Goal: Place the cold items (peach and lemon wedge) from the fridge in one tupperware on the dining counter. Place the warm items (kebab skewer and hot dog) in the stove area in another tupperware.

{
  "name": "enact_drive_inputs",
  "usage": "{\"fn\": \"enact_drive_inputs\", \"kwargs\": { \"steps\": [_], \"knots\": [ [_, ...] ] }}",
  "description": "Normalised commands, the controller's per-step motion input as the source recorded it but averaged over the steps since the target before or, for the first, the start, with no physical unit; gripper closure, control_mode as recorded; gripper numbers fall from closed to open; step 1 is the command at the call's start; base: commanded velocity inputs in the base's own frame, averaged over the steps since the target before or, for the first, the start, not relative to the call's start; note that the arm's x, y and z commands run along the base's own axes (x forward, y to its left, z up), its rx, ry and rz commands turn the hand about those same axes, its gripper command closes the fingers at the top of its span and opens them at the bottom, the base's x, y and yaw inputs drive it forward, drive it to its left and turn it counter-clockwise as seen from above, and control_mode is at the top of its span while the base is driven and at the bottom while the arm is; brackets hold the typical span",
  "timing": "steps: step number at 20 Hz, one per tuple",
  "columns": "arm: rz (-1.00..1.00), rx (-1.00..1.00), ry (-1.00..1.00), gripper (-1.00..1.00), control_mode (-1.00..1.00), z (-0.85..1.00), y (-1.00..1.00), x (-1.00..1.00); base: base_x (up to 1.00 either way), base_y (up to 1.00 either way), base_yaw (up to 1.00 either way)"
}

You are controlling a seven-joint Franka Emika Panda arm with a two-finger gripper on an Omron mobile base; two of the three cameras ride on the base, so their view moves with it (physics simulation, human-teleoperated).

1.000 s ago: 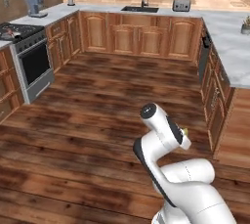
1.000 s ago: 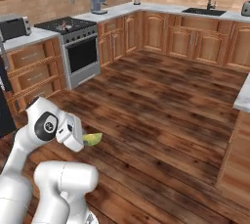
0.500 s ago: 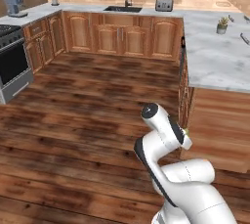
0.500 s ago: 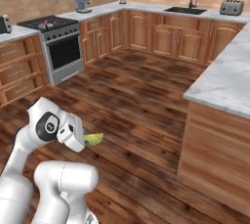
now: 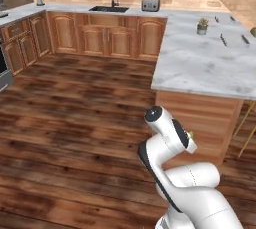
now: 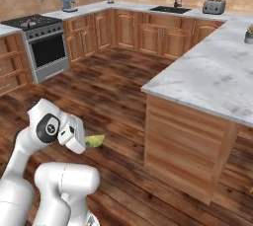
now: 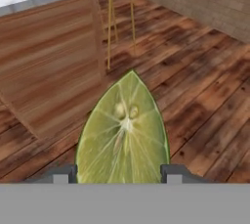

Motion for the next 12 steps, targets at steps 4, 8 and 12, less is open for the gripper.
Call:
{"fn": "enact_drive_inputs", "kwargs": {
  "steps": [4,8,12],
  "knots": [
    [0.00,0.00,0.00,1.00,1.00,0.00,0.00,0.00,0.24,-1.00,0.00],
    [0.00,0.00,0.00,1.00,1.00,0.00,0.00,0.00,0.15,-1.00,0.00],
    [0.00,0.00,0.00,1.00,1.00,0.00,0.00,0.00,0.00,-1.00,0.00]
  ]
}}
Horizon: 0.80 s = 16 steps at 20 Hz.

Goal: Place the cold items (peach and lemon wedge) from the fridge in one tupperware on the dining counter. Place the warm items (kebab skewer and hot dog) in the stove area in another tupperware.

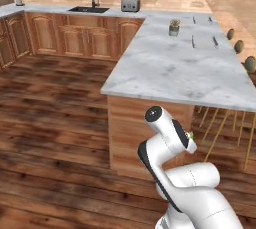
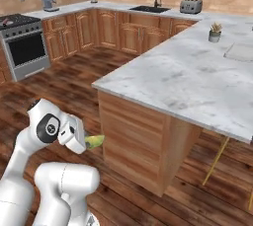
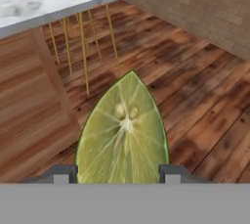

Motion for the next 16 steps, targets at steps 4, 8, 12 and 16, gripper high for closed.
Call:
{"fn": "enact_drive_inputs", "kwargs": {
  "steps": [4,8,12,16],
  "knots": [
    [0.00,0.00,0.00,1.00,1.00,0.00,0.00,0.00,-0.08,-1.00,0.00],
    [0.00,0.00,0.00,1.00,1.00,0.00,0.00,0.00,-0.33,-1.00,0.04],
    [0.00,0.00,0.00,1.00,1.00,0.00,0.00,0.00,-0.15,-1.00,0.03],
    [0.00,0.00,0.00,1.00,1.00,0.00,0.00,0.00,0.01,-1.00,0.02]
  ]
}}
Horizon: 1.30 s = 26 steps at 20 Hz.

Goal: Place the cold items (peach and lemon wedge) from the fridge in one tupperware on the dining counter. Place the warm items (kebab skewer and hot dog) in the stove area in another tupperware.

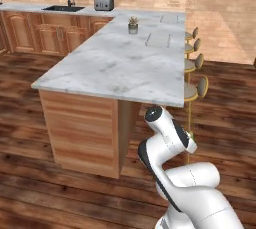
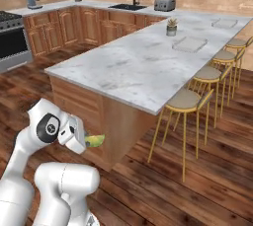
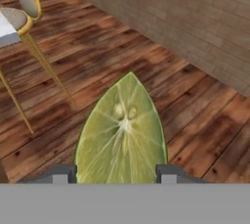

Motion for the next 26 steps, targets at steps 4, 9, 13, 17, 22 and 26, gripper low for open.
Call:
{"fn": "enact_drive_inputs", "kwargs": {
  "steps": [4,9,13,17,22,26],
  "knots": [
    [0.00,0.00,0.00,1.00,1.00,0.00,0.00,0.00,0.35,-1.00,0.00],
    [0.00,0.00,0.00,1.00,1.00,0.00,0.00,0.00,0.74,-1.00,0.00],
    [0.00,0.00,0.00,1.00,1.00,0.00,0.00,0.00,0.97,-1.00,0.05],
    [0.00,0.00,0.00,1.00,1.00,0.00,0.00,0.00,0.59,-1.00,0.07],
    [0.00,0.00,0.00,1.00,1.00,0.00,0.00,0.00,0.13,-1.00,0.07],
    [0.00,0.00,0.00,1.00,1.00,0.00,0.00,0.00,0.10,-1.00,0.09]
  ]
}}
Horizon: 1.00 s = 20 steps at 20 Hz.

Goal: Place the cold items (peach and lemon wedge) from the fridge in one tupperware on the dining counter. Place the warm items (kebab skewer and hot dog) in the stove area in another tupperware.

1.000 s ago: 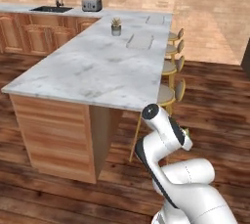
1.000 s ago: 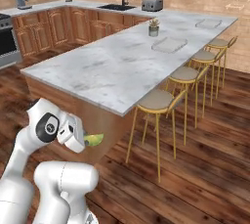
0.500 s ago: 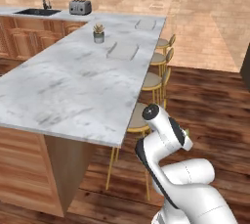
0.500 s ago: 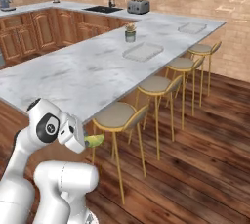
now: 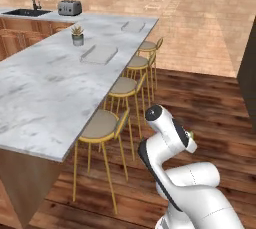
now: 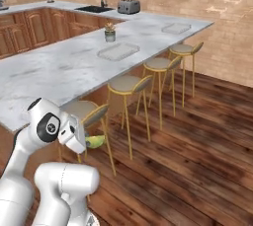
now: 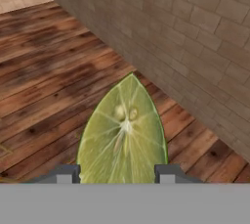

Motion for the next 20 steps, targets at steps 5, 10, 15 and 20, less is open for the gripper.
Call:
{"fn": "enact_drive_inputs", "kwargs": {
  "steps": [5,10,15,20],
  "knots": [
    [0.00,0.00,0.00,1.00,1.00,0.00,0.00,0.00,0.54,-1.00,0.13],
    [0.00,0.00,0.00,1.00,1.00,0.00,0.00,0.00,0.93,-1.00,0.14],
    [0.00,0.00,0.00,1.00,1.00,0.00,0.00,0.00,0.96,-1.00,0.15],
    [0.00,0.00,0.00,1.00,1.00,0.00,0.00,0.00,0.96,-1.00,0.14]
  ]
}}
